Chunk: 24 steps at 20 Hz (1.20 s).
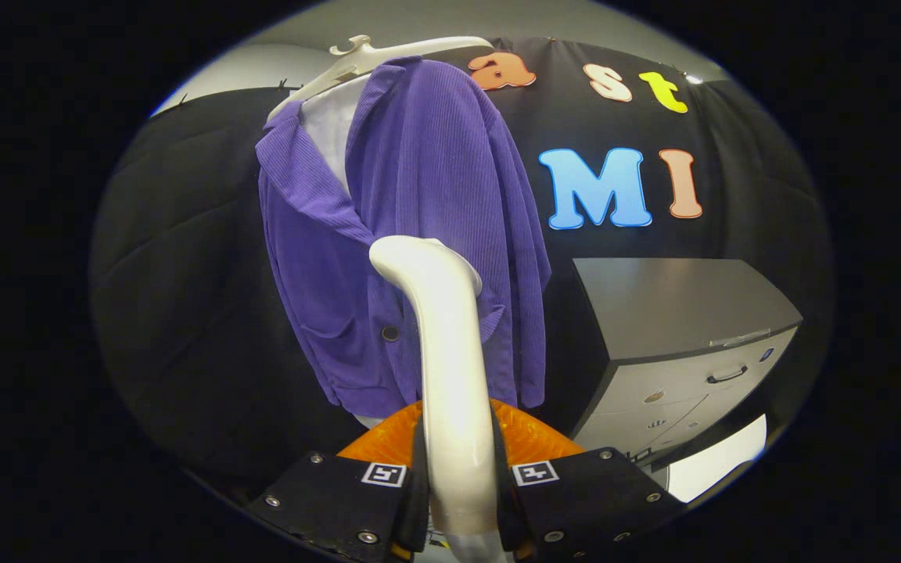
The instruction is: Iron the clothes twice with a garment steamer, once on the left side and once on the right side.
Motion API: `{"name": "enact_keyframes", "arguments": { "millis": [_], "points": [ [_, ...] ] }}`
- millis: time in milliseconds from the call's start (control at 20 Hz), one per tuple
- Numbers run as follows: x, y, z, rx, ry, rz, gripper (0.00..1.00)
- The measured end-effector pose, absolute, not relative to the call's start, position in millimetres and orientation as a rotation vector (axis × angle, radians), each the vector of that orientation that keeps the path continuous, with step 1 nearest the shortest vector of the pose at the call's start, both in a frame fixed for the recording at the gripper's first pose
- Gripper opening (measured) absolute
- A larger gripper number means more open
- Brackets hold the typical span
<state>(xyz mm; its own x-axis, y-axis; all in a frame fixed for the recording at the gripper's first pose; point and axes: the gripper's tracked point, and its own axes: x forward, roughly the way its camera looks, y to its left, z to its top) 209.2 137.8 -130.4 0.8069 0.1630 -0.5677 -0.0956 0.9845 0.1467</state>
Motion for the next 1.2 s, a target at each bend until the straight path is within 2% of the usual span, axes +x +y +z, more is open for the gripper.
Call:
{"name": "enact_keyframes", "arguments": {
  "millis": [750,1200],
  "points": [
    [191.4,134.7,-201.4,0.023,0.694,0.120,0.36],
    [164.9,123.8,-274.7,0.022,0.855,0.102,0.36]
  ]
}}
